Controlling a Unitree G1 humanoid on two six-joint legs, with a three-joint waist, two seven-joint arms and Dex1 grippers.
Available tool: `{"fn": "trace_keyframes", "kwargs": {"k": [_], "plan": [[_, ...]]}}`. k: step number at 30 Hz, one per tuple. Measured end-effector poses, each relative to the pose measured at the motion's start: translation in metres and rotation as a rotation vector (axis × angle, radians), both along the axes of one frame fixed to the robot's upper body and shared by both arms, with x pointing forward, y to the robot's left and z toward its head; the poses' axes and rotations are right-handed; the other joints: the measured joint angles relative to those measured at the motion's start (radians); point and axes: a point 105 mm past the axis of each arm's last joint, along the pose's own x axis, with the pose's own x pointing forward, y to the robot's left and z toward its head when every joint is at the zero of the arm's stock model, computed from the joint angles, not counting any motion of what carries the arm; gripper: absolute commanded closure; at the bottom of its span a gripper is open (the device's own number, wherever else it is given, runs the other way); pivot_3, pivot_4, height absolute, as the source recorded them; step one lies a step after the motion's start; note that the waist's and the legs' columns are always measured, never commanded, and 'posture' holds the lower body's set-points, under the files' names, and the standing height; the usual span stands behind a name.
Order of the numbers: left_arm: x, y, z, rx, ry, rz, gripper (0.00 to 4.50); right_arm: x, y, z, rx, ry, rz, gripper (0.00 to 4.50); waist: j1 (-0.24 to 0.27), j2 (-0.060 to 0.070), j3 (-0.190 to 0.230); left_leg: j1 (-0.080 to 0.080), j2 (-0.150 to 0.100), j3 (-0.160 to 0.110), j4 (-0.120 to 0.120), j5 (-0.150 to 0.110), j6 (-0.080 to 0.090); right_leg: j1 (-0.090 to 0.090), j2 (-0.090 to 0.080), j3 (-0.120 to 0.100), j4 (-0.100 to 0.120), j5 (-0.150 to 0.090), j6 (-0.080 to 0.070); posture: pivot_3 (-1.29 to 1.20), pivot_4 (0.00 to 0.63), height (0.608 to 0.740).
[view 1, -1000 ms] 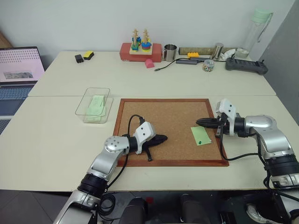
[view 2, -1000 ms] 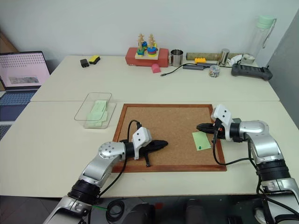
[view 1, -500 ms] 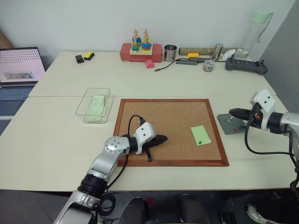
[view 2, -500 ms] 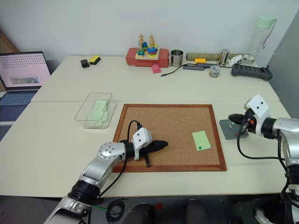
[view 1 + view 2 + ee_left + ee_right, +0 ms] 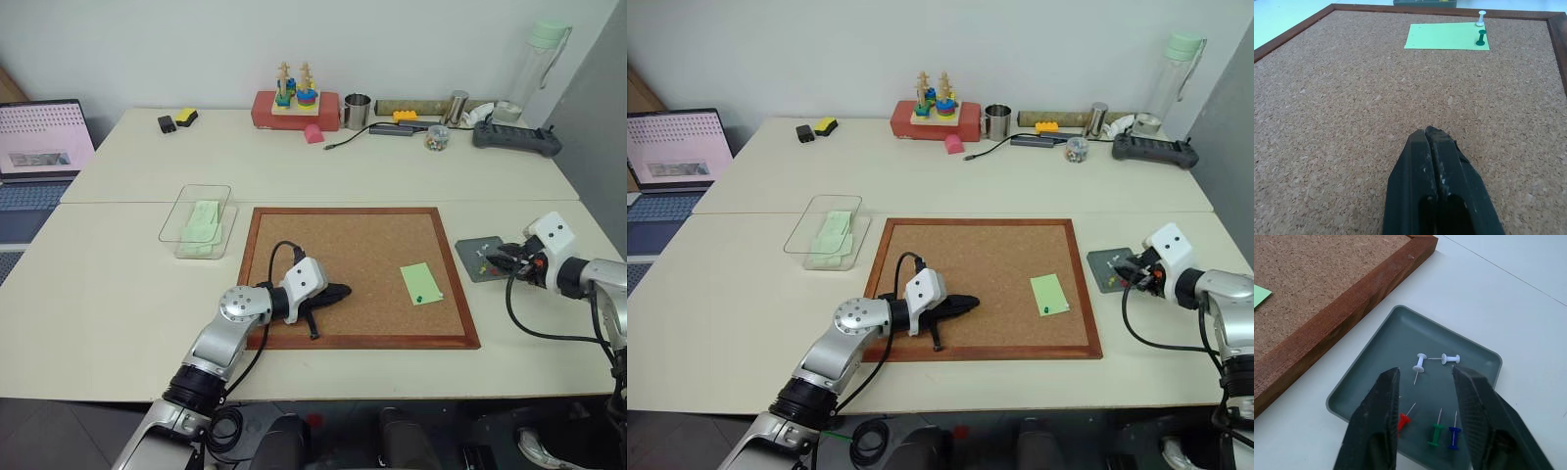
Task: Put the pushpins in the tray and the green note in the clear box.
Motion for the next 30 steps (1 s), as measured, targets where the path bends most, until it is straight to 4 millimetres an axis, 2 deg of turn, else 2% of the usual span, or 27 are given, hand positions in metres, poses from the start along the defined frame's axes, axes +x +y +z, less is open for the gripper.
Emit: {"fn": "trace_keyframes", "kwargs": {"k": [2, 6, 10, 14, 18, 30], "plan": [[0.0, 0.0, 0.0, 0.0, 0.0, 0.0, 4.5, 0.0, 0.0, 0.002, 0.009, -0.007, 0.003, 1.74, 0.0, 0.0, 0.0, 0.0, 0.0, 0.0, 0.0, 0.0, 0.0, 0.0, 0.0, 0.0, 0.0, 0.0, 0.0, 0.0, 0.15, 0.74], [0.0, 0.0, 0.0, 0.0, -0.001, -0.002, 4.5, -0.011, 0.01, 0.015, 0.005, -0.01, 0.096, 1.74, 0.001, 0.0, 0.0, 0.0, 0.0, -0.001, 0.0, 0.0, 0.0, 0.0, 0.0, 0.0, 0.0, 0.0, 0.0, 0.0, 0.15, 0.74], [0.0, 0.0, 0.0, 0.002, -0.001, -0.001, 4.5, -0.028, 0.032, 0.028, -0.005, 0.005, 0.254, 1.74, 0.001, 0.001, 0.0, 0.0, 0.0, -0.001, 0.0, 0.0, 0.0, 0.0, 0.0, -0.001, 0.0, 0.0, 0.0, 0.0, 0.15, 0.74], [0.0, 0.0, 0.0, 0.006, -0.003, -0.002, 4.5, -0.049, 0.069, 0.017, -0.021, 0.075, 0.438, 1.74, 0.0, 0.0, 0.0, 0.0, 0.0, -0.002, 0.0, 0.0, 0.0, 0.001, 0.0, 0.0, -0.001, 0.0, 0.0, 0.0, 0.15, 0.74], [0.001, 0.0, 0.0, 0.009, -0.005, -0.003, 4.5, -0.053, 0.085, 0.0, -0.029, 0.121, 0.492, 1.74, 0.0, 0.0, 0.0, 0.0, 0.0, -0.002, 0.001, 0.0, 0.0, 0.001, 0.0, 0.0, -0.001, 0.0, 0.0, 0.0, 0.15, 0.74], [0.0, 0.0, 0.0, 0.01, -0.006, -0.002, 4.5, -0.048, 0.088, -0.021, -0.046, 0.145, 0.495, 1.74, 0.001, 0.0, 0.0, 0.0, 0.0, -0.003, 0.0, 0.0, 0.0, 0.0, 0.0, 0.0, -0.001, 0.0, 0.0, 0.0, 0.15, 0.74]]}}
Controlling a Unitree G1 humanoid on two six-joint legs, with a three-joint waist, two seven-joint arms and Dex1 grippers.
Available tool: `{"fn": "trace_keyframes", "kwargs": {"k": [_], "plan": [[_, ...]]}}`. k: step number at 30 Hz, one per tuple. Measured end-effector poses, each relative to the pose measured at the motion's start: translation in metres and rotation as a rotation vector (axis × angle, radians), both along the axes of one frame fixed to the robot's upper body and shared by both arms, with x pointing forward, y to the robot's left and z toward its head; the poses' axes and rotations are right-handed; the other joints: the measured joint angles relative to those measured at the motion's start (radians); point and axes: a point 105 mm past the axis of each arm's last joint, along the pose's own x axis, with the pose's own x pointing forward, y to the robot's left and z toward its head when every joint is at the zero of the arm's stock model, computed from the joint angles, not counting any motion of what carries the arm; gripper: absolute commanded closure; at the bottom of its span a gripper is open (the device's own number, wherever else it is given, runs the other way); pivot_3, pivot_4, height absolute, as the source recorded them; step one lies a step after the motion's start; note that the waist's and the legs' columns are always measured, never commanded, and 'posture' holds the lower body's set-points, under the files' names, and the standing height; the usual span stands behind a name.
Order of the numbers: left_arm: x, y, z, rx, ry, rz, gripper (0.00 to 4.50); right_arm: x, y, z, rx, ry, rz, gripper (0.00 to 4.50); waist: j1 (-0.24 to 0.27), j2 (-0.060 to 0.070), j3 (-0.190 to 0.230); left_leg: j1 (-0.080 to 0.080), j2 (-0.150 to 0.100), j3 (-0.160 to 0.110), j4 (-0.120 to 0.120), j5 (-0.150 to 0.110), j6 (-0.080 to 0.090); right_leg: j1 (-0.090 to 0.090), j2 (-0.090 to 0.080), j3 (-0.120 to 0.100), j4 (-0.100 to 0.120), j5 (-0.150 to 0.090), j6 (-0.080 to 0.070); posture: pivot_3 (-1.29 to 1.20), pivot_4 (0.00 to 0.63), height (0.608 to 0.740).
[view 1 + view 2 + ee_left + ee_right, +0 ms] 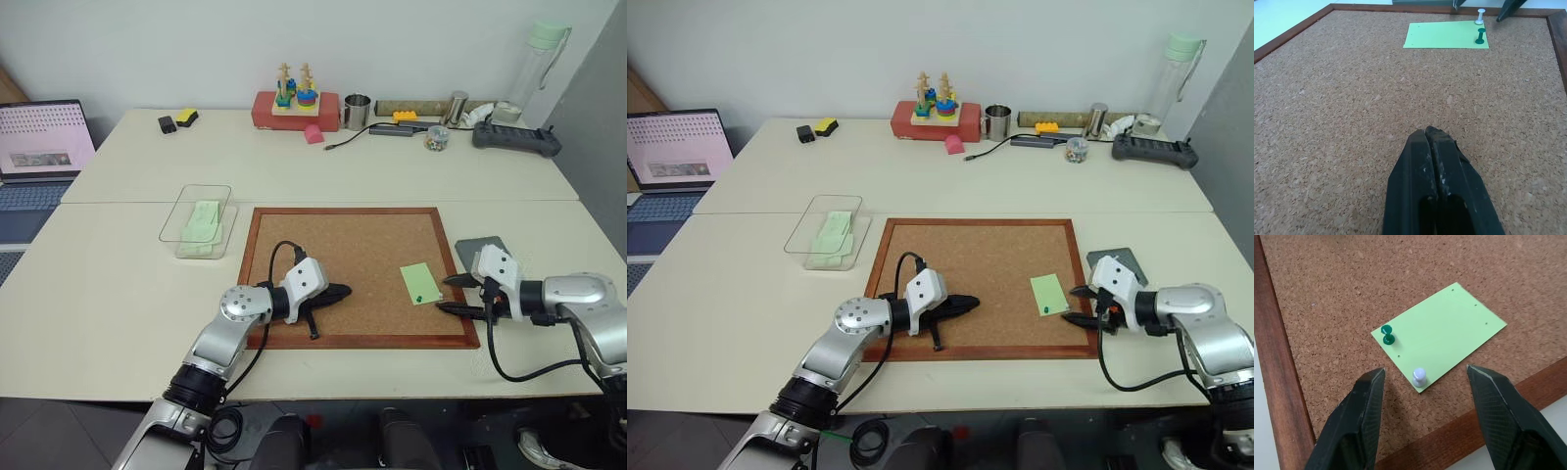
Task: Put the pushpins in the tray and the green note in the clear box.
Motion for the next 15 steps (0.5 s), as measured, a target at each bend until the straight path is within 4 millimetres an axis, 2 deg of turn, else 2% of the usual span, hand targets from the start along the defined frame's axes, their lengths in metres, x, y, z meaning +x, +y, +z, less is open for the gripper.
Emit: {"fn": "trace_keyframes", "kwargs": {"k": [1, 3, 4, 9, 15], "plan": [[0.0, 0.0, 0.0, 0.0, 0.0, 0.0, 4.5, 0.0007, -0.0007, -0.0002, 0.0, 0.0, -0.003, 1.74, 0.0, 0.0, 0.0, 0.0, 0.0, 0.0, 0.0, 0.0, 0.0, 0.0, 0.0, 0.0, 0.0, 0.0, 0.0, 0.0, 0.15, 0.74], [0.0, 0.0, -0.0001, 0.001, 0.0, 0.0, 4.5, 0.002, -0.0007, -0.0008, 0.007, 0.001, -0.006, 2.1, 0.0, 0.0, 0.0, 0.0, 0.0, 0.0, 0.0, 0.0, 0.0, 0.0, 0.0, 0.0, 0.0, 0.0, 0.0, 0.0, 0.15, 0.74], [0.0, 0.0, 0.0, 0.001, 0.0, 0.0, 4.5, 0.0022, -0.0001, -0.0011, 0.01, 0.001, -0.005, 2.11, 0.0, 0.0, 0.0, 0.0, 0.0, 0.0, 0.0, 0.0, 0.0, 0.0, 0.0, 0.0, 0.0, 0.0, 0.0, 0.0, 0.15, 0.74], [0.0, 0.0, -0.0001, 0.001, -0.001, -0.001, 4.5, 0.006, -0.0001, 0.0021, 0.013, -0.017, -0.002, 3.05, 0.0, 0.0, 0.0, 0.0, 0.0, 0.0, 0.0, 0.0, 0.0, 0.0, 0.0, 0.0, 0.0, 0.0, 0.0, 0.0, 0.15, 0.74], [0.0, 0.0, 0.0, 0.003, -0.004, -0.001, 4.5, 0.0039, 0.002, 0.0012, 0.022, -0.005, 0.018, 4.47, 0.0, 0.0, 0.0, 0.0, 0.0, 0.0, 0.0, 0.0, 0.0, 0.0, 0.0, 0.0, 0.0, 0.0, 0.0, 0.0, 0.15, 0.74]]}}
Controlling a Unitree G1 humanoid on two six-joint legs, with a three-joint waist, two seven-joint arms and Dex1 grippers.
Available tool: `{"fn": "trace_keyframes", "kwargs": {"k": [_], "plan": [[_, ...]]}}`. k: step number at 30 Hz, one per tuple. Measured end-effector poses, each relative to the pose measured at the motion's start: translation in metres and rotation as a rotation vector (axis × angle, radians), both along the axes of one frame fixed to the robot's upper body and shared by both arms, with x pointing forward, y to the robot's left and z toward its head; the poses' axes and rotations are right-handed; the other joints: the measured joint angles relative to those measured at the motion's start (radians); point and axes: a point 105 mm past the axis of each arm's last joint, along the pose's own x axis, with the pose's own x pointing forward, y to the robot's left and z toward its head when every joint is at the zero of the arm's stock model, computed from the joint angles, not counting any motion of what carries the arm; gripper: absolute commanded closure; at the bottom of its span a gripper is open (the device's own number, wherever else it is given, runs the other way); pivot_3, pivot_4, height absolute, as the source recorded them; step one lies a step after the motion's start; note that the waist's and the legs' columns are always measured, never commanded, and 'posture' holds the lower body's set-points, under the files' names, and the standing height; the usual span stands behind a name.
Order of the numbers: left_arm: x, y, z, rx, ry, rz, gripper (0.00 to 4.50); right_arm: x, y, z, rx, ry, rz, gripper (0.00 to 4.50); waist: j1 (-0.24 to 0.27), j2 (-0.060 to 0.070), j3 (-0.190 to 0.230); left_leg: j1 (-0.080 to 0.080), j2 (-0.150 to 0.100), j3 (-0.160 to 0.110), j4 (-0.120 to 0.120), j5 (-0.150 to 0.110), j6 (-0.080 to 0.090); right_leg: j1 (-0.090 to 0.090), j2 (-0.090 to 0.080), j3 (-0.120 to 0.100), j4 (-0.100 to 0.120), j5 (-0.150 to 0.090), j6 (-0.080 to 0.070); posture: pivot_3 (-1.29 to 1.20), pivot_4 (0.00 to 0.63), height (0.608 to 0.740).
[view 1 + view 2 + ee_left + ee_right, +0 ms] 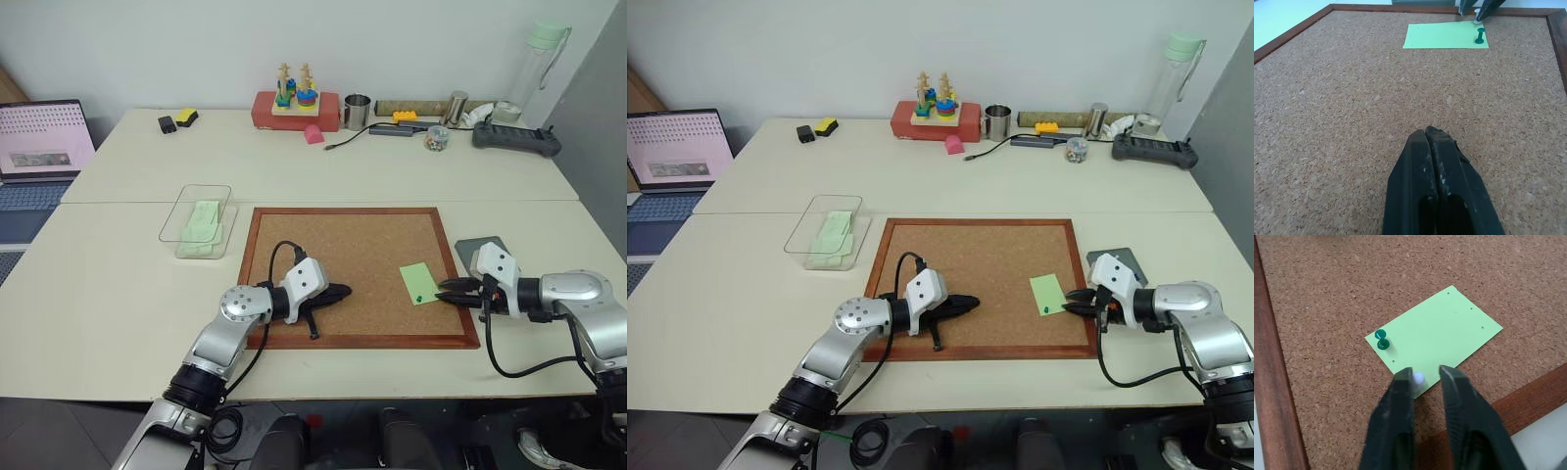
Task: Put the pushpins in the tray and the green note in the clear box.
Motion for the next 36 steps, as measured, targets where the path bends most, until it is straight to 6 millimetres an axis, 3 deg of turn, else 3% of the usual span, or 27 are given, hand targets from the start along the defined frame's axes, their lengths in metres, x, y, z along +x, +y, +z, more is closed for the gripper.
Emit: {"fn": "trace_keyframes", "kwargs": {"k": [14, 29, 36], "plan": [[-0.001, 0.001, 0.0, 0.007, -0.011, -0.007, 4.5, -0.009, 0.001, 0.0, 0.034, 0.028, 0.004, 4.47, 0.001, 0.0, 0.0, 0.0, 0.0, -0.001, 0.0, 0.0, 0.0, 0.0, 0.0, -0.001, 0.0, 0.0, 0.0, 0.0, 0.15, 0.74], [-0.001, 0.001, 0.0, 0.009, -0.016, -0.011, 4.5, -0.012, 0.003, 0.017, 0.134, 0.013, -0.027, 4.47, 0.0, 0.0, 0.0, 0.0, 0.0, -0.001, 0.0, 0.0, 0.0, 0.0, 0.0, 0.0, 0.0, 0.0, 0.0, 0.0, 0.15, 0.74], [-0.002, 0.001, 0.0, 0.012, -0.021, -0.013, 4.5, 0.006, -0.021, 0.046, 0.183, -0.092, -0.164, 4.47, 0.0, 0.0, 0.0, 0.0, 0.0, 0.0, 0.0, 0.0, 0.0, 0.0, 0.0, 0.0, 0.0, 0.0, 0.0, 0.0, 0.15, 0.74]]}}
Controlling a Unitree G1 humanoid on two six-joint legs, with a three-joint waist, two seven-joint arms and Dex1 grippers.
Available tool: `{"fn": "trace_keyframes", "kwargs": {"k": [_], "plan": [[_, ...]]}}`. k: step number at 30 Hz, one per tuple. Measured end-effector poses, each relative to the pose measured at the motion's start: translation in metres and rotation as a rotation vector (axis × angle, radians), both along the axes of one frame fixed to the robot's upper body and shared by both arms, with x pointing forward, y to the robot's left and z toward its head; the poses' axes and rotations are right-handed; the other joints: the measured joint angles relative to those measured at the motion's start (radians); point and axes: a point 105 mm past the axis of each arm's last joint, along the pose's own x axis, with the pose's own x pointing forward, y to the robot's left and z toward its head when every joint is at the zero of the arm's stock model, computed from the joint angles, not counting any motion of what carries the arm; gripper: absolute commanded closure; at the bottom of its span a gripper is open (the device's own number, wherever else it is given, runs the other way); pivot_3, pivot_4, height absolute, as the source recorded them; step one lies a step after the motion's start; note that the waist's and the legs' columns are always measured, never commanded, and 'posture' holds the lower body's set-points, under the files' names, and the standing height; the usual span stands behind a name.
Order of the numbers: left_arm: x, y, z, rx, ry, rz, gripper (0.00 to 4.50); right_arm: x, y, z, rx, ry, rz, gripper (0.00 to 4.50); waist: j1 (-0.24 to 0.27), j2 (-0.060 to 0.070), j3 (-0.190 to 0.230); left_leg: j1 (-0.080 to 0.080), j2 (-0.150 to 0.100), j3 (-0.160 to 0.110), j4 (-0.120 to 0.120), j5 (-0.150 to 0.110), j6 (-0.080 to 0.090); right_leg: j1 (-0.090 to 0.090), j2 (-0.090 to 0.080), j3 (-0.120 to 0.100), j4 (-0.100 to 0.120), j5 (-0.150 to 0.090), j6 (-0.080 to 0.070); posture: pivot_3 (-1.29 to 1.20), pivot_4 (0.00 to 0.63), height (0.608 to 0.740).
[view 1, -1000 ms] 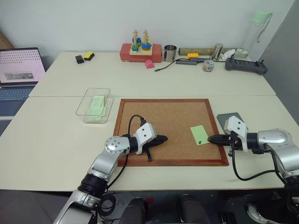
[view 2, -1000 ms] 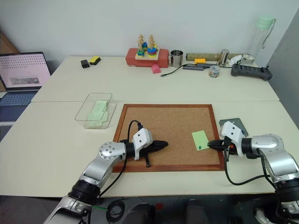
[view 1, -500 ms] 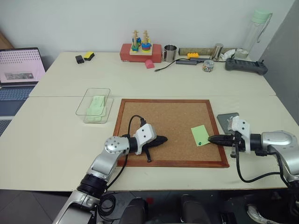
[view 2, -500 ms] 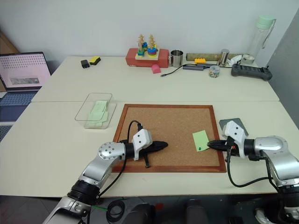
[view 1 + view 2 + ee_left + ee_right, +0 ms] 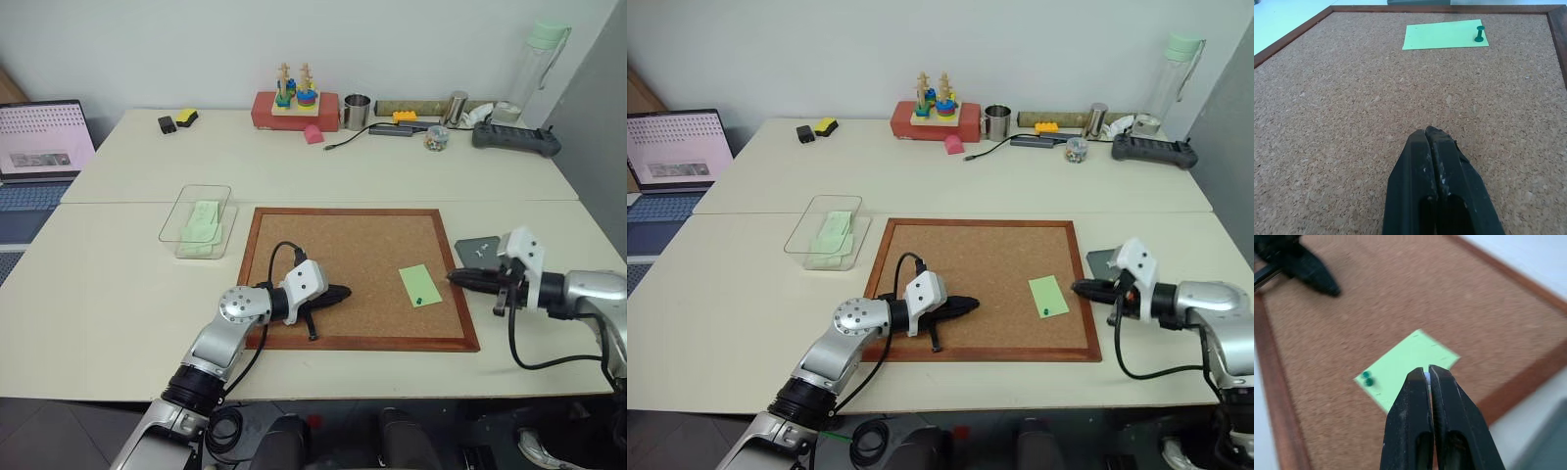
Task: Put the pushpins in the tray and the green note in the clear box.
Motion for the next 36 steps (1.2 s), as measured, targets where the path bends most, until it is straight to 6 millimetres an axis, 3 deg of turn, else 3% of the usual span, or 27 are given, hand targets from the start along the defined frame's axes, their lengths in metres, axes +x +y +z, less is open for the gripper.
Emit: {"fn": "trace_keyframes", "kwargs": {"k": [6, 11, 22, 26, 32, 36], "plan": [[0.0, 0.0, 0.0, 0.001, -0.001, -0.001, 4.5, 0.024, -0.029, 0.013, -0.016, -0.067, -0.196, 4.47, 0.0, 0.0, 0.0, 0.0, 0.0, 0.001, 0.0, 0.0, 0.0, 0.0, 0.0, 0.0, 0.0, 0.0, 0.0, 0.0, 0.15, 0.74], [0.0, 0.0, 0.0, 0.002, -0.001, -0.003, 4.5, 0.034, -0.053, -0.011, -0.09, -0.011, -0.33, 4.47, 0.0, 0.0, 0.0, 0.0, 0.0, 0.002, 0.0, 0.0, 0.0, 0.0, 0.0, 0.0, 0.0, 0.0, 0.0, 0.0, 0.15, 0.74], [0.0, 0.0, -0.001, 0.002, -0.001, 0.0, 4.5, 0.037, -0.06, -0.024, -0.118, 0.019, -0.378, 2.47, 0.0, 0.001, 0.0, 0.0, 0.0, 0.002, 0.0, 0.0, 0.0, 0.0, 0.0, 0.0, 0.0, 0.0, 0.0, 0.0, 0.15, 0.74], [0.0, 0.0, -0.001, 0.002, -0.001, 0.0, 4.5, 0.037, -0.058, -0.022, -0.111, 0.014, -0.365, 1.74, 0.0, 0.001, 0.0, 0.0, 0.0, 0.002, 0.0, 0.0, 0.0, 0.0, 0.0, 0.0, 0.0, 0.0, 0.0, 0.0, 0.15, 0.74], [0.0, 0.0, -0.001, 0.003, -0.002, -0.001, 4.5, 0.019, -0.028, 0.003, -0.117, -0.038, -0.142, 1.74, 0.0, 0.001, -0.001, 0.0, 0.0, 0.001, 0.0, 0.0, 0.0, 0.0, 0.0, 0.0, 0.0, 0.0, 0.0, 0.0, 0.15, 0.74], [0.0, -0.001, -0.001, 0.006, -0.002, -0.004, 4.5, -0.005, 0.002, -0.006, -0.151, 0.004, 0.044, 1.74, 0.001, 0.001, -0.001, 0.0, 0.0, 0.0, 0.0, 0.0, 0.0, 0.0, 0.0, 0.0, 0.0, 0.0, 0.0, 0.0, 0.15, 0.74]]}}
